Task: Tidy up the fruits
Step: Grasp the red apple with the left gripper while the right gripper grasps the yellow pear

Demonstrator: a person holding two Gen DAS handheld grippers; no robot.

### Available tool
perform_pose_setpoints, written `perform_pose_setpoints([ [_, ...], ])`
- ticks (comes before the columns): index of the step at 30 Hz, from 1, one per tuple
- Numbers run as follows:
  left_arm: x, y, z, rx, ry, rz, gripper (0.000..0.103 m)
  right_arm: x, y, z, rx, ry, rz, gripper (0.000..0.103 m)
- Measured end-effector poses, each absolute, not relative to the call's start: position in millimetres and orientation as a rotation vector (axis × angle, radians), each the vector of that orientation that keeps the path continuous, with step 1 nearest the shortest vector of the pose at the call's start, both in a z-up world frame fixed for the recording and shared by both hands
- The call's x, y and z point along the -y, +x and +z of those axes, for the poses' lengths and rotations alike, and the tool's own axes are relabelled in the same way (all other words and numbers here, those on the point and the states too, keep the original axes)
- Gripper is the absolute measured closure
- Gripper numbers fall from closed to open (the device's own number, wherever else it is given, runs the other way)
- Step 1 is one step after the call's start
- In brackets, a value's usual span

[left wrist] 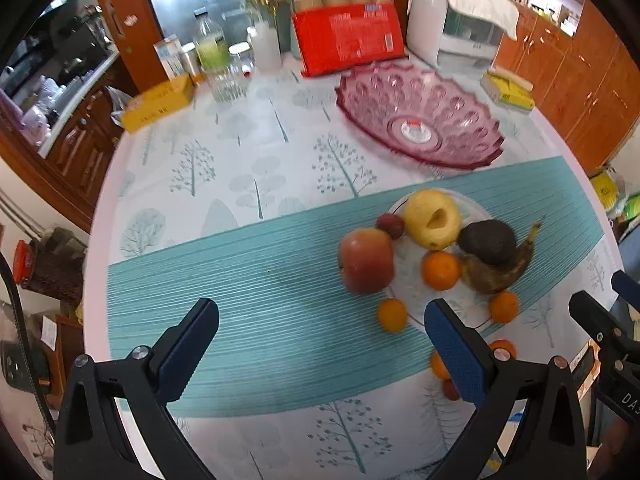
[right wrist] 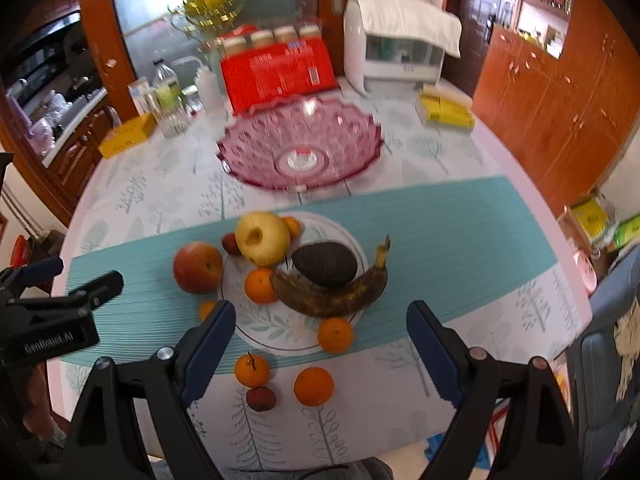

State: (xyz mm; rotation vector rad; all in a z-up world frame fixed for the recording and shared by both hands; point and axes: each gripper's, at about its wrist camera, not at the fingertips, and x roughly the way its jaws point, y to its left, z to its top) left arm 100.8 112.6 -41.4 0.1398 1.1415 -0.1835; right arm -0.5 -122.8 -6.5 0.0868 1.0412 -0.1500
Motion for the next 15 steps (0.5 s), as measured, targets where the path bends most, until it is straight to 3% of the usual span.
perform_pose_setpoints([
  [15, -100.5, 164.2, -134.9, -1.298, 0.075, -0.261, 0.001, 115.7, 69.6, -69.8, -1.092, 0.134, -0.099, 0.019],
])
